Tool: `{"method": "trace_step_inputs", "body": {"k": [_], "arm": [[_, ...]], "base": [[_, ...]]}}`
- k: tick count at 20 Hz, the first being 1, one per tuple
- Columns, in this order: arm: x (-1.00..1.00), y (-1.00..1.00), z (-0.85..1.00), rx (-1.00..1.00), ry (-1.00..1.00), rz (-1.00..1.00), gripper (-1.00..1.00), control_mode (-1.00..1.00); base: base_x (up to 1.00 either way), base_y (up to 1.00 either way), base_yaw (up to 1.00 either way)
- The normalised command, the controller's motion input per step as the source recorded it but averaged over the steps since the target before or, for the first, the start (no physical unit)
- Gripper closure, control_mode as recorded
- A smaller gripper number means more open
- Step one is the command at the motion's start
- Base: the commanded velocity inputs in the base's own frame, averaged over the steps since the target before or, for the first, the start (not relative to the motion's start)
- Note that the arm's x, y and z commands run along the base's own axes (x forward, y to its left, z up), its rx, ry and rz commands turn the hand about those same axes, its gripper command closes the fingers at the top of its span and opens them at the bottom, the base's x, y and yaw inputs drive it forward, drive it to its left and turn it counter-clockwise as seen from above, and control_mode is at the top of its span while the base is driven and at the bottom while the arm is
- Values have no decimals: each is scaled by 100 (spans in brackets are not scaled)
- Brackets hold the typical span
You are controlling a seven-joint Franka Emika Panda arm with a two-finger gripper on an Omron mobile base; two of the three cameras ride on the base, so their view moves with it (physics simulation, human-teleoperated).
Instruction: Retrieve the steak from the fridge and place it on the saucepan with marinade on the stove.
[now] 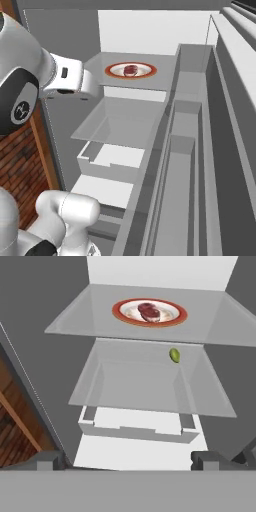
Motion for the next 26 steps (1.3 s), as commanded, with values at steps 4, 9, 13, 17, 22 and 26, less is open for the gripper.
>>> {"method": "trace_step_inputs", "body": {"k": [4, 9, 13, 17, 22, 26], "arm": [[36, -14, 0, 0, 0, 0, -100, -100], [44, -8, 0, 0, 0, 0, -100, -100], [51, -4, 0, 0, 1, 0, -100, -100], [50, -5, 0, 0, 2, 0, -100, -100], [49, -11, 0, 0, 0, 0, -100, -100], [47, -8, 0, 0, 0, 0, -100, -100]], "base": [[0, 0, 0], [0, 0, 0], [0, 0, 0], [0, 0, 0], [0, 0, 0], [0, 0, 0]]}}
